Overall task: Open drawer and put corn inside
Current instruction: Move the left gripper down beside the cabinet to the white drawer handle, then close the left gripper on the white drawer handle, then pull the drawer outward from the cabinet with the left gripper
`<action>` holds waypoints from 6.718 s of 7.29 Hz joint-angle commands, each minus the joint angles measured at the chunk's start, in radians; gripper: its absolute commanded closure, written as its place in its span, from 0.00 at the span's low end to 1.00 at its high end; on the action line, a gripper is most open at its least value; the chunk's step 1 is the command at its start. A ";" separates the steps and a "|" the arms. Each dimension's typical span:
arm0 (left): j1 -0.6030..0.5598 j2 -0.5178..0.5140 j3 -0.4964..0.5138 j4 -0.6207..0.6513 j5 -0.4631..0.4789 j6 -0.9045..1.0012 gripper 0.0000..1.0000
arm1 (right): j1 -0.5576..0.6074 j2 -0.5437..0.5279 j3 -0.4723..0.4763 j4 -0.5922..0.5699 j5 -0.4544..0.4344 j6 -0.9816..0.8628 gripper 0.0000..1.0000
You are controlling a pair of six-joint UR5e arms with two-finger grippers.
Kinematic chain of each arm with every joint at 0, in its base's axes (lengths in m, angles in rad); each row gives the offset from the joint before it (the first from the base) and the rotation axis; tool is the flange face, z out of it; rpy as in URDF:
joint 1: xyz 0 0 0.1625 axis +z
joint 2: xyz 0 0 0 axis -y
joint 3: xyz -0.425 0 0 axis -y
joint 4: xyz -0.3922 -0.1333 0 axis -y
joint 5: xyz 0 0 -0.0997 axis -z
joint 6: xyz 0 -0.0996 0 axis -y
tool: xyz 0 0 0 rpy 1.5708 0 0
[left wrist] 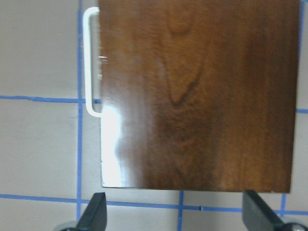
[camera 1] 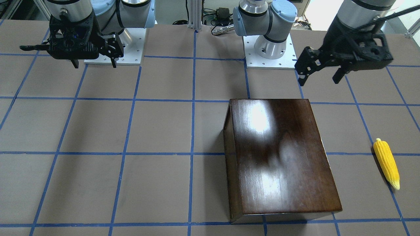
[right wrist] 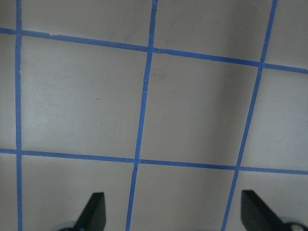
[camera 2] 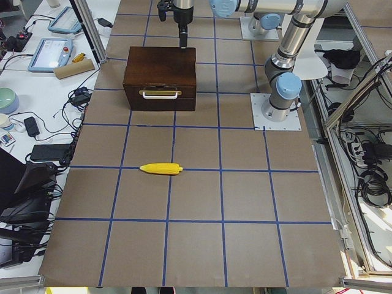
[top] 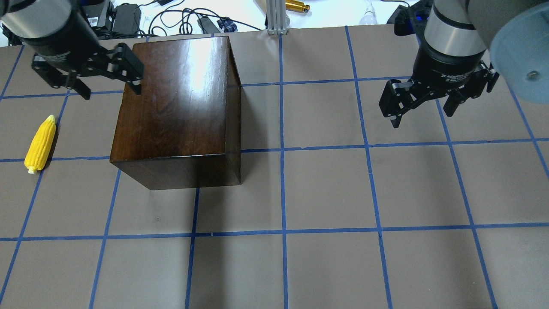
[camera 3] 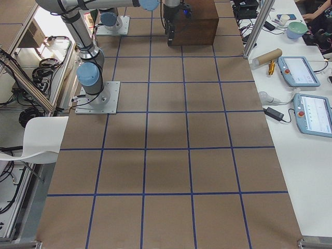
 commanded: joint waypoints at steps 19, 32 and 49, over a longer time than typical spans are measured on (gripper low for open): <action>0.264 -0.386 -0.064 0.223 -0.285 0.407 0.00 | 0.000 0.001 0.000 0.000 0.000 -0.001 0.00; 0.283 -0.475 -0.050 0.246 -0.276 0.416 0.00 | 0.000 -0.001 0.000 0.000 0.000 -0.001 0.00; 0.483 -0.474 -0.033 0.244 -0.277 0.546 0.00 | 0.000 0.001 0.000 0.000 0.000 -0.001 0.00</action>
